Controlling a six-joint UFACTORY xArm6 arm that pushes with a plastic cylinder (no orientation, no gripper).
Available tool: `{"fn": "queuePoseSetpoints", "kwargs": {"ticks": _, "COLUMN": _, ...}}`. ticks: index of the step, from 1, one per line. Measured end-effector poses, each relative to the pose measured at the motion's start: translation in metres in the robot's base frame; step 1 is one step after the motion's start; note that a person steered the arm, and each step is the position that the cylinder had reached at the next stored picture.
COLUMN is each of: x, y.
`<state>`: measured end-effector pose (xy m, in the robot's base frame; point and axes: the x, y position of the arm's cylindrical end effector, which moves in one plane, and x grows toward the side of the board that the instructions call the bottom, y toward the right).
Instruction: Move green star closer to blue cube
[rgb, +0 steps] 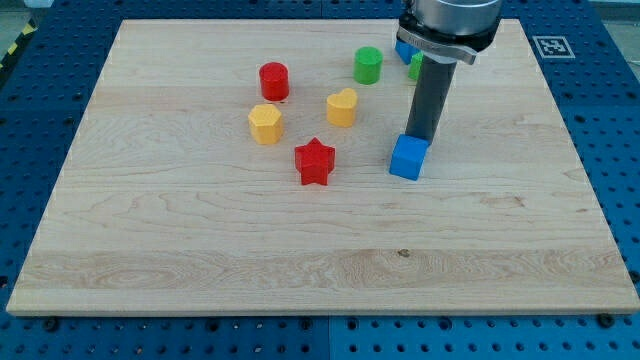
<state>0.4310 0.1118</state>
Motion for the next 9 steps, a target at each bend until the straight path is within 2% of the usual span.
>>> {"fn": "queuePoseSetpoints", "kwargs": {"ticks": 2, "x": 0.007, "y": 0.0}}
{"fn": "queuePoseSetpoints", "kwargs": {"ticks": 3, "x": -0.009, "y": 0.029}}
{"fn": "queuePoseSetpoints", "kwargs": {"ticks": 4, "x": -0.04, "y": 0.06}}
{"fn": "queuePoseSetpoints", "kwargs": {"ticks": 6, "x": -0.138, "y": 0.079}}
{"fn": "queuePoseSetpoints", "kwargs": {"ticks": 7, "x": -0.152, "y": 0.089}}
{"fn": "queuePoseSetpoints", "kwargs": {"ticks": 9, "x": -0.166, "y": 0.044}}
